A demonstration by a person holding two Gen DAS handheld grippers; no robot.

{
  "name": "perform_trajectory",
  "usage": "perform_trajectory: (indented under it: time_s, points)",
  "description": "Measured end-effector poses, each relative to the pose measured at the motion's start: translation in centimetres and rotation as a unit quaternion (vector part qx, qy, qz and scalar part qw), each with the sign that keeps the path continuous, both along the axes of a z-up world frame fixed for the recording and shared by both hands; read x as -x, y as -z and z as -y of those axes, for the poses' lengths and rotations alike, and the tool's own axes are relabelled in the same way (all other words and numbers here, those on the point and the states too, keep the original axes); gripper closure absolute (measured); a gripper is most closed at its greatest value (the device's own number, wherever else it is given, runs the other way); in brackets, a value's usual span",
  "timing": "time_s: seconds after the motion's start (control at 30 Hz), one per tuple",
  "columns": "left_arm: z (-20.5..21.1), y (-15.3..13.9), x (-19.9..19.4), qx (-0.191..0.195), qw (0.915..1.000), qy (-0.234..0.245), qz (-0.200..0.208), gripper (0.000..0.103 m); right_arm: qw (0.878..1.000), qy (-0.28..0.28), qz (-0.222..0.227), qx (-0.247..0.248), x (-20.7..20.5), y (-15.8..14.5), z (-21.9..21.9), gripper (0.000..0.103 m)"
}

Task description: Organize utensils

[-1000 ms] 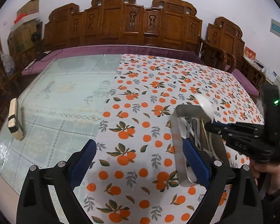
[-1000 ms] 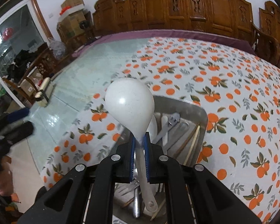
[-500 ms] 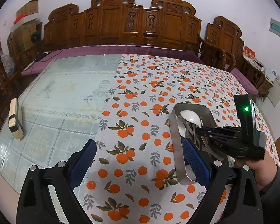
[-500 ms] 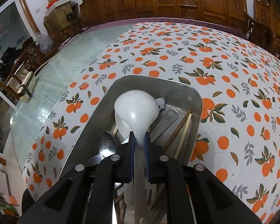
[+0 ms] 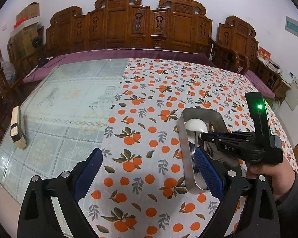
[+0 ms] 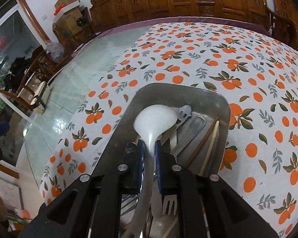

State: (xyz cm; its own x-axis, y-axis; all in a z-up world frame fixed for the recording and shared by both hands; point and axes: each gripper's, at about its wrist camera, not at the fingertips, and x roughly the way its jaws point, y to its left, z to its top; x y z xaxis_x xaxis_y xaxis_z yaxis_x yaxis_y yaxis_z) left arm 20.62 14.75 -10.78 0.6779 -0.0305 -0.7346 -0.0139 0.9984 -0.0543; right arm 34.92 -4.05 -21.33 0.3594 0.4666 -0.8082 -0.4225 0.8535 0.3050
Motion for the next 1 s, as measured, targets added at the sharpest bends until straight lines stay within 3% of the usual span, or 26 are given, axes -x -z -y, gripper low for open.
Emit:
perform_trajectory:
  time_s: [0.07, 0.27, 0.47, 0.53, 0.6, 0.67, 0.8, 0.87, 1.0]
  points:
    - [0.1, -0.1, 0.1, 0.001, 1.0000, 0.001, 0.001, 0.013, 1.000, -0.003, 0.005, -0.005, 0.2, -0.4, 0.2, 0.062]
    - [0.9, -0.4, 0.4, 0.002, 1.0000, 0.004, 0.005, 0.013, 0.999, -0.009, 0.036, -0.001, 1.3, -2.3, 1.1, 0.061]
    - [2.6, -1.5, 1.1, 0.001, 0.9997, 0.007, 0.022, 0.013, 0.996, -0.002, 0.087, 0.000, 4.8, -6.1, 3.8, 0.059]
    - [3.4, -1.8, 1.5, -0.005, 0.9996, 0.005, 0.028, 0.008, 0.995, 0.006, 0.102, 0.000, 6.1, -7.2, 5.1, 0.057]
    - [4.1, -2.0, 1.8, -0.008, 0.9994, 0.005, 0.033, 0.008, 0.994, 0.014, 0.113, -0.002, 7.5, -8.2, 6.4, 0.052]
    - [4.7, -2.1, 2.0, -0.008, 0.9995, 0.004, 0.031, 0.008, 0.992, 0.024, 0.124, -0.002, 8.9, -9.0, 7.7, 0.038]
    - [6.2, -2.5, 2.8, -0.006, 0.9995, 0.009, 0.030, 0.008, 0.989, 0.046, 0.141, 0.000, 11.2, -10.4, 10.1, 0.024]
    - [7.2, -2.8, 3.4, -0.010, 0.9992, 0.013, 0.035, 0.008, 0.986, 0.060, 0.153, 0.001, 12.5, -11.0, 11.4, 0.012]
    - [8.9, -3.7, 4.5, -0.015, 0.9986, 0.020, 0.047, 0.008, 0.978, 0.090, 0.187, 0.013, 15.2, -12.7, 14.1, 0.003]
